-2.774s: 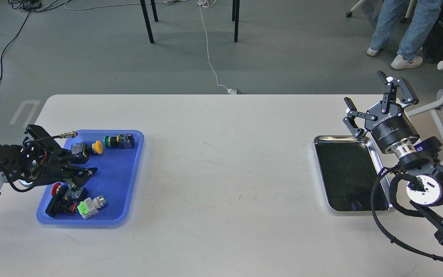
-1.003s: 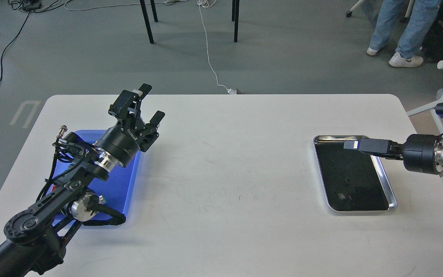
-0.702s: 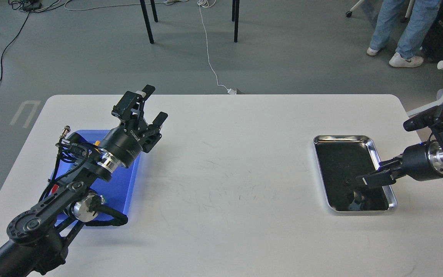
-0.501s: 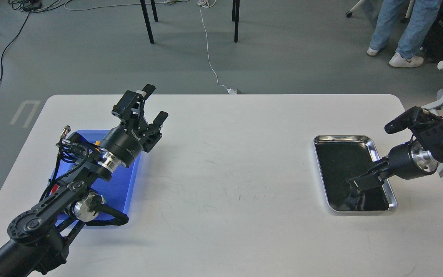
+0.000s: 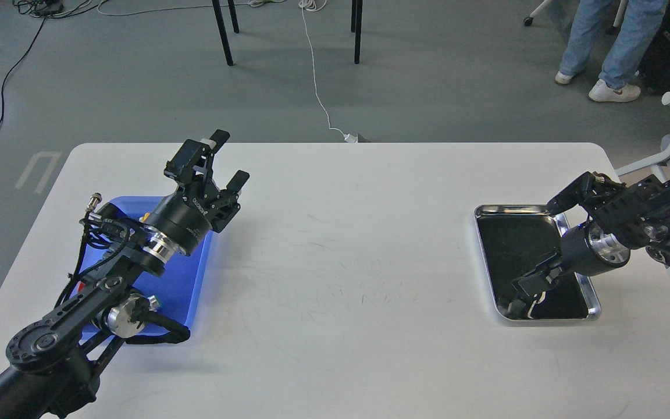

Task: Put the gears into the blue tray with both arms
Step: 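Reach the right gripper into the metal tray and grasp another black part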

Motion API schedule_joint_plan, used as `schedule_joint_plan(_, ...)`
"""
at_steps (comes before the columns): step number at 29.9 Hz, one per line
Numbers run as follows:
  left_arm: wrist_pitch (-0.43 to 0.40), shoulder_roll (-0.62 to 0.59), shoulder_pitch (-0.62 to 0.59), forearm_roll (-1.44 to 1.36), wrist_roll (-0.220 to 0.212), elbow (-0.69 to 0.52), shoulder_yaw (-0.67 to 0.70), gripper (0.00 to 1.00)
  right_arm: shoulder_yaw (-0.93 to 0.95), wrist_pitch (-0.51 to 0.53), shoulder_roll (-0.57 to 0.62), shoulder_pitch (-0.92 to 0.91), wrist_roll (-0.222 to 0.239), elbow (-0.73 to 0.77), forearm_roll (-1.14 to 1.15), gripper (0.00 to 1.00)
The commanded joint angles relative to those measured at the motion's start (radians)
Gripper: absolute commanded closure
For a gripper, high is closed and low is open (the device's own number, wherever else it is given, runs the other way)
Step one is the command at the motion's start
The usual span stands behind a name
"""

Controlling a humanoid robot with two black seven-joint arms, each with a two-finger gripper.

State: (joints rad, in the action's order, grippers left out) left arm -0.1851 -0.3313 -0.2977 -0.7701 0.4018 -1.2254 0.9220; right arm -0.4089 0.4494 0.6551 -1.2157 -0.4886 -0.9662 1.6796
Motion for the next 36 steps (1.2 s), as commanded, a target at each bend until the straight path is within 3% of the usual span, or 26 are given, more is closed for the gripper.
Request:
schedule_joint_plan(1, 0.001, 0.001, 0.0, 0.0, 0.0, 0.0, 0.006, 0.02, -0.008, 0.0, -0.023, 0.001, 0.0, 0.024, 0.0, 0.38)
schedule_joint_plan(18, 0.001, 0.001, 0.0, 0.0, 0.0, -0.005, 0.008, 0.02, -0.051, 0.0, -0.072, -0.002, 0.0, 0.067, 0.0, 0.46)
schedule_joint_plan(21, 0.001, 0.005, 0.0, -0.002, 0.0, -0.005, 0.008, 0.02, -0.051, 0.0, -0.074, -0.002, 0.0, 0.067, -0.001, 0.55)
schedule_joint_plan(25, 0.001, 0.005, 0.0, -0.002, 0.0, -0.005, 0.008, 0.02, -0.051, 0.0, -0.084, -0.002, 0.0, 0.072, -0.001, 0.59)
schedule_joint_plan(31, 0.001, 0.006, 0.0, -0.002, -0.001, -0.005, 0.008, 0.02, -0.053, 0.0, -0.083, -0.004, 0.0, 0.075, -0.001, 0.85)
schedule_joint_plan(36, 0.001, 0.006, 0.0, -0.002, 0.0, -0.005, 0.009, 0.02, -0.051, 0.0, -0.083, -0.01, 0.0, 0.072, -0.001, 0.92)
